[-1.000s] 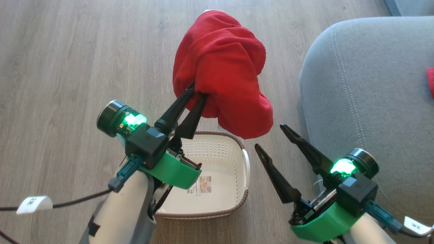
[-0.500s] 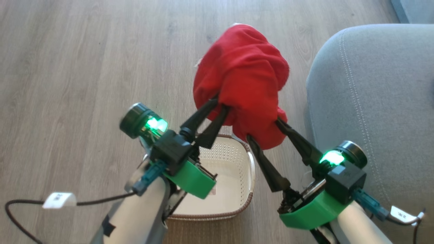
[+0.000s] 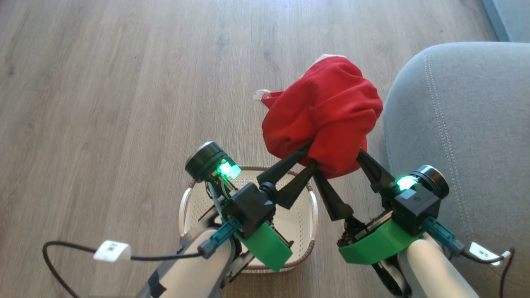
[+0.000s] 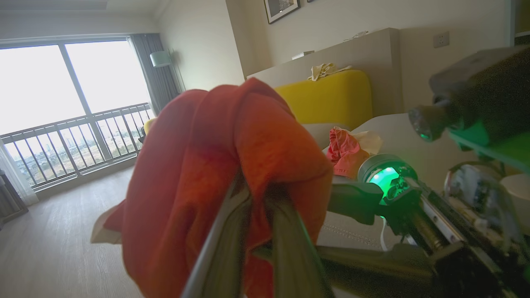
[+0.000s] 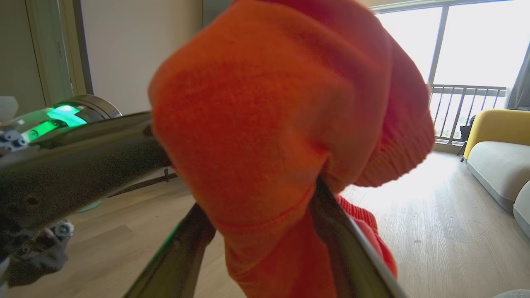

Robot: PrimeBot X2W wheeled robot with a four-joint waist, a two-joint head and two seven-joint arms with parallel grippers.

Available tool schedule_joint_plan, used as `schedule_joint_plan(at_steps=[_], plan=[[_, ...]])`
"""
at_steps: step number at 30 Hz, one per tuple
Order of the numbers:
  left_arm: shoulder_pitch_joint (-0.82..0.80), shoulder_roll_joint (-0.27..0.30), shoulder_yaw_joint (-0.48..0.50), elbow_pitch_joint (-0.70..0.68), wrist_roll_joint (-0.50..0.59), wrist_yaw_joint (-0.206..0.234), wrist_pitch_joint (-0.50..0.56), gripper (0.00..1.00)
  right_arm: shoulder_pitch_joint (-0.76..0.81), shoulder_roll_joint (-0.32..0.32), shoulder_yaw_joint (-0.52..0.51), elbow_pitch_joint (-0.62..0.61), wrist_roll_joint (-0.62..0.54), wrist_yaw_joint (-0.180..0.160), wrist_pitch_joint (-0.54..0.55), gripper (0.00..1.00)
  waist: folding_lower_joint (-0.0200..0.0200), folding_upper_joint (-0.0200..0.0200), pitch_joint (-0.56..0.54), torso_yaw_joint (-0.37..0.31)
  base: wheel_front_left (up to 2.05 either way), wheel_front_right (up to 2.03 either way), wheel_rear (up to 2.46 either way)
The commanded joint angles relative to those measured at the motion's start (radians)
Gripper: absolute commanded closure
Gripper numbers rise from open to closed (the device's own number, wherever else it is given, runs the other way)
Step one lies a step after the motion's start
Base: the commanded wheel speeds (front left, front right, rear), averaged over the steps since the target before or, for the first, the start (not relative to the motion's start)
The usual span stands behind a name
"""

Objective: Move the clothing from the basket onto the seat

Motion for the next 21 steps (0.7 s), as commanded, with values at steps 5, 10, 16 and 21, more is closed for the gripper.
schedule_joint_plan(at_steps=[5, 10, 16, 21], plan=[[-0.027, -0.005, -0.001, -0.024, -0.015, 0.000, -0.004, 1.00, -0.044, 0.019, 0.017, -0.019, -0.009, 0.000, -0.006, 0.00, 0.0000, -0.0001, -0.005, 0.007, 0.00, 0.00, 0.00], [-0.020, -0.005, -0.028, -0.006, -0.016, 0.001, -0.004, 1.00, -0.043, 0.029, 0.010, -0.011, -0.006, 0.000, -0.006, 1.00, 0.0000, -0.0001, -0.008, 0.007, 0.00, 0.00, 0.00], [-0.025, -0.005, -0.030, -0.002, -0.019, 0.009, -0.004, 1.00, -0.042, 0.043, -0.010, -0.020, -0.013, 0.000, -0.006, 1.00, 0.0000, -0.0001, -0.005, 0.006, 0.00, 0.00, 0.00], [-0.028, -0.005, -0.024, -0.005, -0.020, 0.014, -0.004, 1.00, -0.038, 0.052, -0.028, -0.030, -0.010, 0.000, -0.006, 1.00, 0.0000, -0.0001, -0.004, 0.004, 0.00, 0.00, 0.00]])
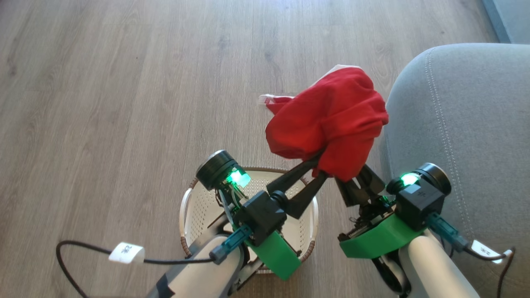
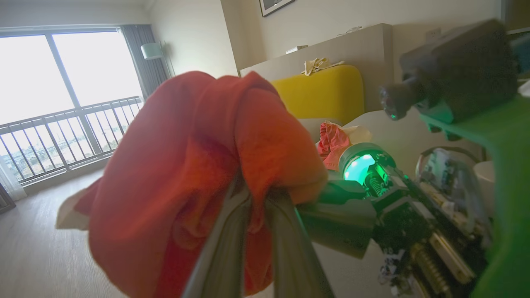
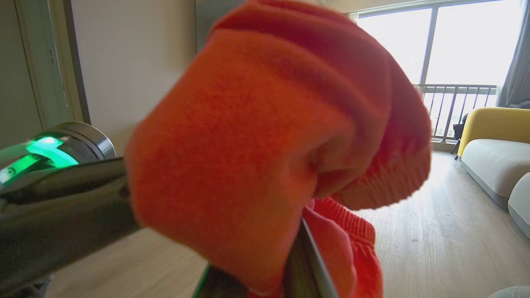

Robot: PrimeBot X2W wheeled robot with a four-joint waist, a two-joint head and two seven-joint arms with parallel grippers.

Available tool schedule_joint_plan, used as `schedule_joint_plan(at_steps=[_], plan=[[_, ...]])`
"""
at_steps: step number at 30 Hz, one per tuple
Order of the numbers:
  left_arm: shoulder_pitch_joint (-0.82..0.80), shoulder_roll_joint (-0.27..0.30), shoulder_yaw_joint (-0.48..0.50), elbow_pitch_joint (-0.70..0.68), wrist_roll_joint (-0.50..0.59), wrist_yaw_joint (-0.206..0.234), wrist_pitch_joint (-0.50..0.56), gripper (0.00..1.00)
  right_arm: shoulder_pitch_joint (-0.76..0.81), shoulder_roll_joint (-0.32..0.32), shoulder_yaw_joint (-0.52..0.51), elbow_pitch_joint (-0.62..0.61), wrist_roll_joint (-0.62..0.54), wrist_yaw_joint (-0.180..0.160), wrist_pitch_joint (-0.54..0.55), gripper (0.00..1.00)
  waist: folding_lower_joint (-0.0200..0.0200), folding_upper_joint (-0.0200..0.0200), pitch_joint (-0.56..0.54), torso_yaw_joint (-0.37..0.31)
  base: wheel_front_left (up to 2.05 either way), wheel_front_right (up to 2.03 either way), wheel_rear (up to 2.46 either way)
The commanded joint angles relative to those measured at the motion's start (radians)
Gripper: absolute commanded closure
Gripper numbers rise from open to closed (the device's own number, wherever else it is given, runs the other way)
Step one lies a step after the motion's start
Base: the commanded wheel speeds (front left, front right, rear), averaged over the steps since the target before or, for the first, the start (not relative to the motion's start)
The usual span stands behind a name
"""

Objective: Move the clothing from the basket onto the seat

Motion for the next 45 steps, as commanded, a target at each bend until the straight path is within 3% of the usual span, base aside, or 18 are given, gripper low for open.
schedule_joint_plan(at_steps=[1, 3, 25, 45], plan=[[-0.030, -0.005, 0.034, -0.030, -0.006, 0.005, -0.004, 1.00, -0.036, 0.017, 0.001, -0.049, 0.001, 0.000, -0.006, 1.00, 0.0000, 0.0000, 0.000, -0.001, 0.00, 0.00, 0.00], [-0.030, -0.005, 0.038, -0.037, -0.005, 0.012, -0.004, 0.00, -0.035, 0.021, -0.009, -0.057, 0.003, 0.000, -0.006, 1.00, 0.0000, 0.0000, -0.001, -0.002, 0.00, 0.00, 0.00], [0.060, 0.018, 0.085, 0.185, 0.014, -0.005, -0.004, 0.00, -0.015, -0.021, -0.263, -0.082, -0.019, 0.000, -0.006, 1.00, 0.0000, 0.0000, -0.027, -0.021, 0.00, 0.00, 0.00], [0.165, 0.033, 0.144, 0.249, 0.022, -0.014, -0.004, 0.00, 0.020, -0.026, -0.359, -0.074, -0.047, 0.000, -0.006, 1.00, 0.0000, 0.0000, -0.025, -0.100, 0.00, 0.00, 0.00]])
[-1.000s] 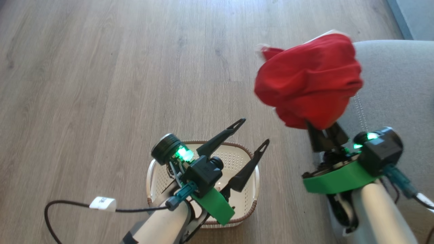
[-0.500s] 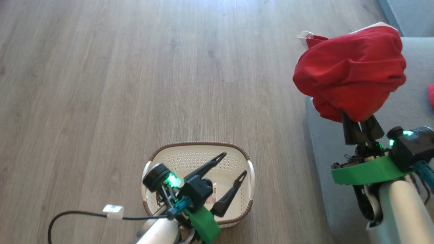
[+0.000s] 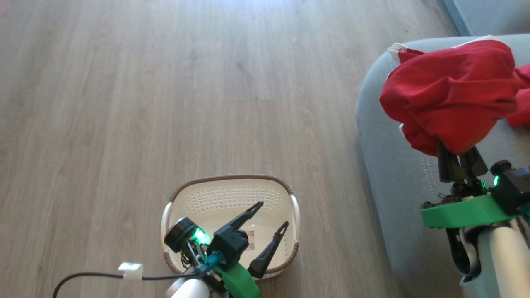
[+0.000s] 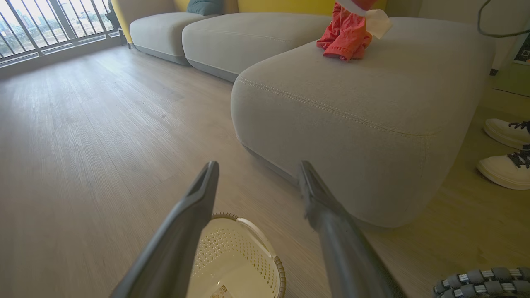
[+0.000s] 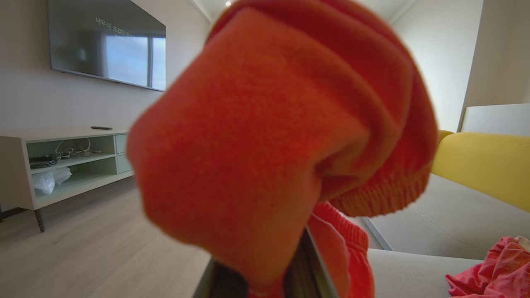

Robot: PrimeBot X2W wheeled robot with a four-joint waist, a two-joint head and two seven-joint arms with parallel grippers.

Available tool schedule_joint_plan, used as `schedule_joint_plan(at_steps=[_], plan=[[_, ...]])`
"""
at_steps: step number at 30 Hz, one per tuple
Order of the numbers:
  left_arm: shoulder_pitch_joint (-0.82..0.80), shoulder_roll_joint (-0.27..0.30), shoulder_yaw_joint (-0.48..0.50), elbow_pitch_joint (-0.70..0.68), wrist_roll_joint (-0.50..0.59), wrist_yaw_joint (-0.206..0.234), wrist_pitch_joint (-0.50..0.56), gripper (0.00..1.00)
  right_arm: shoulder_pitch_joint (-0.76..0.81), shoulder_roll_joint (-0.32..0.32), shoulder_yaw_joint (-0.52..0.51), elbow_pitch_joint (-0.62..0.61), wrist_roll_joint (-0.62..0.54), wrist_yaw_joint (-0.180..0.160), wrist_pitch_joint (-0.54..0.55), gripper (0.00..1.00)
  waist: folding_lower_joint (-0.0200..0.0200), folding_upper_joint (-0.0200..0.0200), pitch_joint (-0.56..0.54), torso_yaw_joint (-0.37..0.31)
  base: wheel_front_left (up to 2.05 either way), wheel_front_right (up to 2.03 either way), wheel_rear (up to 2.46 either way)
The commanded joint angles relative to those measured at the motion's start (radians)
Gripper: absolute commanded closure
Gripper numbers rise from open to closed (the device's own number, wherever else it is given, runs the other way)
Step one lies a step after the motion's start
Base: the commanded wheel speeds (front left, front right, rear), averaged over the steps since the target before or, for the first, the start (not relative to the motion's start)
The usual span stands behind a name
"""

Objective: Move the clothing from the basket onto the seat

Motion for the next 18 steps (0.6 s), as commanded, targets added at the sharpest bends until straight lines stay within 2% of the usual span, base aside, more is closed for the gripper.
schedule_joint_plan(at_steps=[1, 18], plan=[[-0.022, -0.003, 0.043, -0.038, 0.006, -0.004, -0.005, 0.00, -0.027, -0.001, 0.013, -0.037, -0.008, 0.000, -0.006, 1.00, 0.0000, 0.0000, 0.003, -0.013, 0.00, 0.00, 0.00], [-0.052, -0.011, 0.031, -0.089, 0.024, -0.009, -0.005, 0.00, -0.019, 0.018, -0.071, -0.076, -0.035, 0.000, -0.006, 1.00, 0.0000, 0.0000, 0.077, -0.231, 0.00, 0.00, 0.00]])
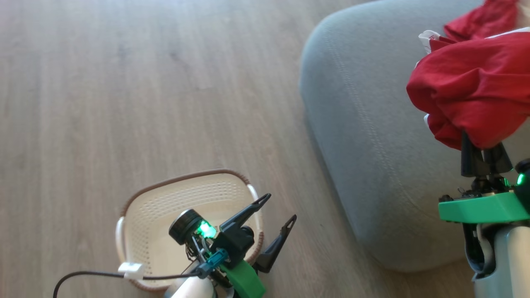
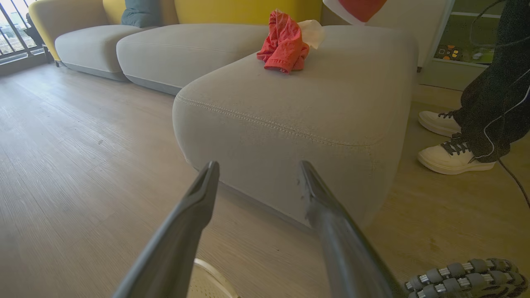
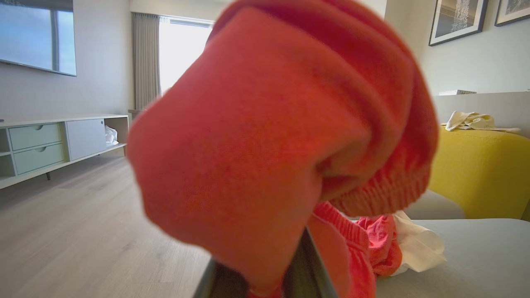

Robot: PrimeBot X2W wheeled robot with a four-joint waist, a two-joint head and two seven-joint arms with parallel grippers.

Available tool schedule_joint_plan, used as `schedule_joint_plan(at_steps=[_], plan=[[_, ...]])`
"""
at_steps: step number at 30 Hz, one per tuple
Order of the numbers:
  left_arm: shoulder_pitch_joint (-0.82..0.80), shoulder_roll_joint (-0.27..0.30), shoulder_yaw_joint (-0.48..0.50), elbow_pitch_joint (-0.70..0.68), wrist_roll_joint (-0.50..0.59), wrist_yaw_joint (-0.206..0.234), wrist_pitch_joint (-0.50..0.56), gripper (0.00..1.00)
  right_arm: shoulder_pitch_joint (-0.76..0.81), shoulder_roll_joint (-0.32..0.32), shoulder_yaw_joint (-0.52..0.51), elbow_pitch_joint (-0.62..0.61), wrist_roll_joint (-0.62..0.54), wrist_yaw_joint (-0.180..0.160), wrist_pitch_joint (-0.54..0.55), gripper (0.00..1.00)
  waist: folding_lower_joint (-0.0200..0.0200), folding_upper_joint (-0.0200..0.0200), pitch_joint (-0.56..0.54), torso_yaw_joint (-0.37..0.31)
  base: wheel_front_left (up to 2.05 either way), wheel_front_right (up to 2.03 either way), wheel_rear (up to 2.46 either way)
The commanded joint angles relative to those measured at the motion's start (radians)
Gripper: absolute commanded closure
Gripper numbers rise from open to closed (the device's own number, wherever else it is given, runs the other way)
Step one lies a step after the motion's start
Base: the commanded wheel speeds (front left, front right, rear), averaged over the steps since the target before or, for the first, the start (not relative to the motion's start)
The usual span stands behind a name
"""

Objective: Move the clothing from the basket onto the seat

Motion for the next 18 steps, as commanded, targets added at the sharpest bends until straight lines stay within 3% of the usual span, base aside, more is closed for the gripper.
schedule_joint_plan(at_steps=[1, 18], plan=[[-0.048, -0.005, 0.028, -0.042, 0.004, 0.000, -0.005, 0.00, -0.019, -0.003, 0.010, -0.042, -0.009, 0.000, -0.006, 1.00, 0.0000, -0.0001, 0.022, -0.057, 0.00, 0.00, 0.00], [-0.056, 0.020, 0.000, -0.073, 0.020, -0.001, -0.005, 0.00, 0.013, 0.040, -0.038, -0.075, 0.002, 0.000, -0.006, 1.00, 0.0000, -0.0001, 0.080, -0.291, 0.00, 0.00, 0.00]])
